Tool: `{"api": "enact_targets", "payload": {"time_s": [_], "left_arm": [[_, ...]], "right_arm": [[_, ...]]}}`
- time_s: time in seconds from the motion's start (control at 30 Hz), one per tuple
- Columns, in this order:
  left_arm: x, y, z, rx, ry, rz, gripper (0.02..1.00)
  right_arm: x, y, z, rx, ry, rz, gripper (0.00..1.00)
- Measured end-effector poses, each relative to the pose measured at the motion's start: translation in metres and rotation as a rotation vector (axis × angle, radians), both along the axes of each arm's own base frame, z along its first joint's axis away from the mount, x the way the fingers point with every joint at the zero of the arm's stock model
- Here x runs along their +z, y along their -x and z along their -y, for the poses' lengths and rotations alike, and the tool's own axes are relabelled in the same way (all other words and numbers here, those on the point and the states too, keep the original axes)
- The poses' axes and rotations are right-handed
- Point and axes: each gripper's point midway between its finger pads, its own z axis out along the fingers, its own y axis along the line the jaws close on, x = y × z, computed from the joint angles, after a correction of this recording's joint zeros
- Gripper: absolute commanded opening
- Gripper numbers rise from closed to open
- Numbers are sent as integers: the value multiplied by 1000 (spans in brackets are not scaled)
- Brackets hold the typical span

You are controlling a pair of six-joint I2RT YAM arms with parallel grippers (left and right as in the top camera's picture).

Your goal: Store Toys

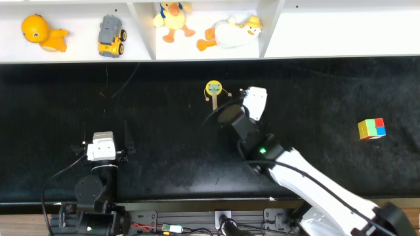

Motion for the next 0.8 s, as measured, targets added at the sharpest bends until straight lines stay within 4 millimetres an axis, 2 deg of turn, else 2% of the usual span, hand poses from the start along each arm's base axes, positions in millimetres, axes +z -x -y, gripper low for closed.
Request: {"api": "enact_targets", "payload": {"time_s": [0.17, 0.47, 0.8], "left_arm": [[0, 0, 0, 2, 0, 0, 998], [0, 0, 0, 2, 0, 1, 996], [0, 0, 0, 3, 0, 0, 998]], "right_arm": [[-19, -6, -13, 11, 12, -63, 993], [-20, -16, -36, 52, -30, -94, 996], [-52, -12, -45, 81, -22, -173, 993]]}}
